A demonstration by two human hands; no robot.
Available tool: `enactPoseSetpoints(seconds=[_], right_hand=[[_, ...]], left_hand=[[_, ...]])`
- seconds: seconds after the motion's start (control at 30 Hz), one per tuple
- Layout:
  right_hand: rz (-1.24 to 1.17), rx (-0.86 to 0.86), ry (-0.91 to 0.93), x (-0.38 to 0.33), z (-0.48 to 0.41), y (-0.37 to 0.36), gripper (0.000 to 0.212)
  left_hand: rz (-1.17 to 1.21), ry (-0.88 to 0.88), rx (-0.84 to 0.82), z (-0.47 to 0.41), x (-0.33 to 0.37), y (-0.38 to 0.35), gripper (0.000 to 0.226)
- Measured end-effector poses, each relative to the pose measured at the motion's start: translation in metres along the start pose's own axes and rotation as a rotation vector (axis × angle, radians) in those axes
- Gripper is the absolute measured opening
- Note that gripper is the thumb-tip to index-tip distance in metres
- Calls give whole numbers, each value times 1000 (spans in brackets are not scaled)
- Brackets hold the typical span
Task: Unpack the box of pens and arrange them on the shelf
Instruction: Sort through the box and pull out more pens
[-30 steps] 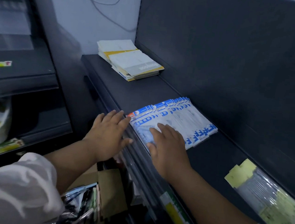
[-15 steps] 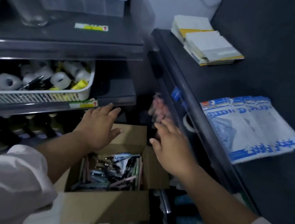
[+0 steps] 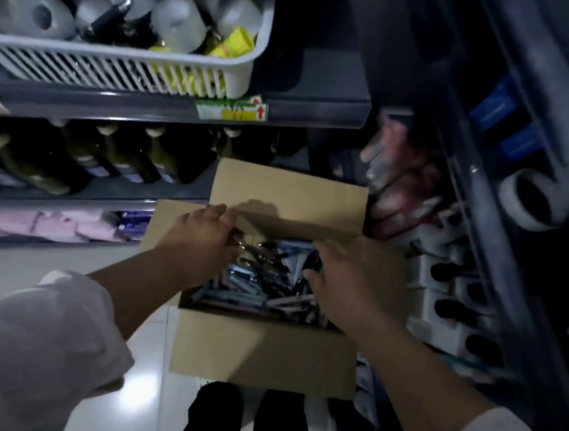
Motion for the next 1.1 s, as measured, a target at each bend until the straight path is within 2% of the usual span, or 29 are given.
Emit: enactPoseSetpoints(seconds=[0.1,0.23,0.37,0.57,0.73,0.9,0.97,1.1], right_hand=[[-38,-83,-12,2,-14,-28,53],[-72,-124,-84,13,-32,-57,54],[-110,-148,-219,31,-48,-76,46],[-154,-153,-312,59,-82,-113,49],[-136,-144,-401,84,-109,-149,68],[90,-302,-363,83,-122,-167,79],[86,-305,-315,79,-122,-172,78],[-54,-260,-13,66,-119,-169,65]], left_hand=[[27,-15,4,-5,-5,-20,70],[84,-5,-50,-21,-12,-52,61],[109,-20,-70,-40,-13,-82,60],[114,-52,-99,-71,-6,-122,63],[147,-79,-93,-96,2,-145,66],[152,-81,-77,-111,10,-162,66],[147,-77,-71,-114,12,-166,66],[162,-66,-57,-114,14,-169,65]])
Point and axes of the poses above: each hand's wrist, its own z-axis away from the middle knuckle, its own y-axis out of the back of the hand, x = y × z, the point moved 4 cm from there along -z, towards the middle knuckle, and after that the axes turned 4 degrees about -y, right-handed, at the moved point
